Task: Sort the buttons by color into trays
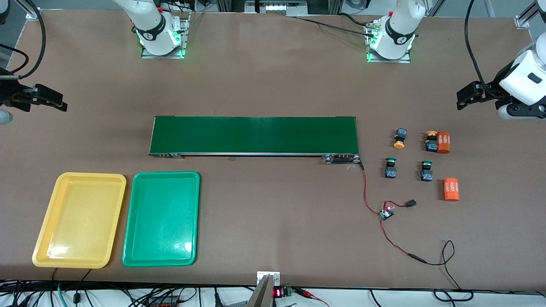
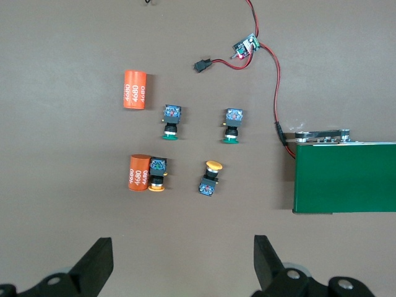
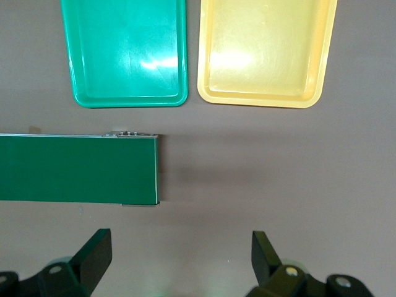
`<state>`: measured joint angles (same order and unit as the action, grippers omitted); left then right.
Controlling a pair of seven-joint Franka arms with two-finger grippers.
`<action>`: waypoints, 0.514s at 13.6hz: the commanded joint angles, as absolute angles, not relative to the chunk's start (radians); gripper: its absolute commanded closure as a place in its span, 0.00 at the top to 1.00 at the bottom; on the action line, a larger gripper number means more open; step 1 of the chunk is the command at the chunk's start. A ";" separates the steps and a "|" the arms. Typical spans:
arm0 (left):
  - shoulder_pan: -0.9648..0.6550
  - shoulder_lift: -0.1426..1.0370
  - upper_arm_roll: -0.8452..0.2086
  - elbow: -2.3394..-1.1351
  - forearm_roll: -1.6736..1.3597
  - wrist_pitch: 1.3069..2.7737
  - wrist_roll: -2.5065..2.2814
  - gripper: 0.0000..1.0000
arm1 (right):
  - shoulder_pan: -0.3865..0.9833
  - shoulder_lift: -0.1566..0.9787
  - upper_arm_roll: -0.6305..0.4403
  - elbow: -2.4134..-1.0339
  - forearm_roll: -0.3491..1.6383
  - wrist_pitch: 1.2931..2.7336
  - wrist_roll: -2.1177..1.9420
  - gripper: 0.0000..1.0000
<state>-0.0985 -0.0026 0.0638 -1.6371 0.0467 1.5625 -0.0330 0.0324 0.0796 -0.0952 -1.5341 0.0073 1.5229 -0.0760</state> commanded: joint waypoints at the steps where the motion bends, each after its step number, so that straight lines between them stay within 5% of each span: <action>1: -0.089 0.009 0.061 -1.601 0.020 1.531 -0.025 1.00 | 0.031 0.063 -0.092 -1.548 0.017 1.528 -0.069 1.00; 7: -0.090 0.014 0.064 -1.598 0.020 1.503 -0.040 1.00 | 0.031 0.063 -0.092 -1.548 0.017 1.528 -0.069 1.00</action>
